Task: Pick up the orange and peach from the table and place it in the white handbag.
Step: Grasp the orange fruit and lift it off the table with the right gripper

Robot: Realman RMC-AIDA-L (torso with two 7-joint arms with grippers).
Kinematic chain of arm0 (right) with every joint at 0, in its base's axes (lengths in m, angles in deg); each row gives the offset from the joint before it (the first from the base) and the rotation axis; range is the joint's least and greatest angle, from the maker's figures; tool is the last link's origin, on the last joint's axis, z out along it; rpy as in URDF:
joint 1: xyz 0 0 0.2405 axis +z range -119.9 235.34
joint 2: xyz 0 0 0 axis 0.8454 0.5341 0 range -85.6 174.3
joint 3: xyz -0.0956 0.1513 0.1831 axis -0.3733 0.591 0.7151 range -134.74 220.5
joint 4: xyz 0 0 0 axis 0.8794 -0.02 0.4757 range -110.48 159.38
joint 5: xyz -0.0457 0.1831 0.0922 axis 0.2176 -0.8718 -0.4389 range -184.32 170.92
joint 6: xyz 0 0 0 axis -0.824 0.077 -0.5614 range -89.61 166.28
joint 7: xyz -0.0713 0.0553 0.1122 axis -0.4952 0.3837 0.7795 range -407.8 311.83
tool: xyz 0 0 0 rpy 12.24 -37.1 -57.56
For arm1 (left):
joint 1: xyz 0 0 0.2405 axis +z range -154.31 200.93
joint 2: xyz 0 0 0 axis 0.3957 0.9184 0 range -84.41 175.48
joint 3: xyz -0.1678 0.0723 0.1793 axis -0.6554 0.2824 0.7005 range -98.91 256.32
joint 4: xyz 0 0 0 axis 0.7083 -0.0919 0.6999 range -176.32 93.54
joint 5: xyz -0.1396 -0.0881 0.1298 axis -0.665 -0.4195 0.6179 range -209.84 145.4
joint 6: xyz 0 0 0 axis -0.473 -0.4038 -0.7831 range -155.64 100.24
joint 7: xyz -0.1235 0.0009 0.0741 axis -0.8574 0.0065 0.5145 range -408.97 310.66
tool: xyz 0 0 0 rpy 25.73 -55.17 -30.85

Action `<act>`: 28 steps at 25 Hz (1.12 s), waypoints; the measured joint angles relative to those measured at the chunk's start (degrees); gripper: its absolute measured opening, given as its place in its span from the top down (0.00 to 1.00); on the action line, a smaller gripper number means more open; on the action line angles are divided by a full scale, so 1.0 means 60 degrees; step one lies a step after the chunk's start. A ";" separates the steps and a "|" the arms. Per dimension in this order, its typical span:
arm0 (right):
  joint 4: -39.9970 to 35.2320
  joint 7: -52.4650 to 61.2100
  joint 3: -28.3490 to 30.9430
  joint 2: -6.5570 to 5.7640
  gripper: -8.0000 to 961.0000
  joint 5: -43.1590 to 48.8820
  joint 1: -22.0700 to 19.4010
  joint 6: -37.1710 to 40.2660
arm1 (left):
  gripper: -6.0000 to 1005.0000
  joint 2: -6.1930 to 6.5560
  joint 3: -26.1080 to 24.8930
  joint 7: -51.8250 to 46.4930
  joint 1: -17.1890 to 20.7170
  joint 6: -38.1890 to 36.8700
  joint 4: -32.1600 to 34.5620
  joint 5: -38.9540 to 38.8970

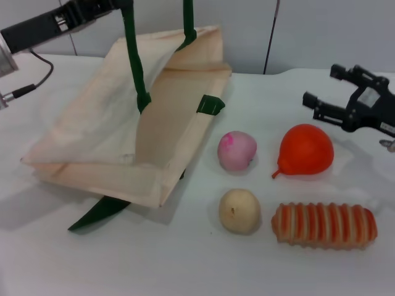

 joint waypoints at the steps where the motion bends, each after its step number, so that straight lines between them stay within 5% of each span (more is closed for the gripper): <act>1: -0.0077 0.0134 0.0000 -0.0001 0.08 0.0204 0.0019 0.0017 | 0.88 0.0010 0.0000 0.0022 0.0022 0.0046 -0.0001 -0.0043; 12: -0.0384 0.1170 0.0000 0.0011 0.08 0.2185 0.0348 -0.0175 | 0.88 0.0020 0.0000 0.0051 0.0098 0.0145 0.0011 -0.0156; 28: -0.0062 0.2876 -0.0027 0.0058 0.08 0.4727 0.1235 -0.2315 | 0.88 0.0106 0.0000 0.0065 0.0100 0.0552 0.0023 -0.0471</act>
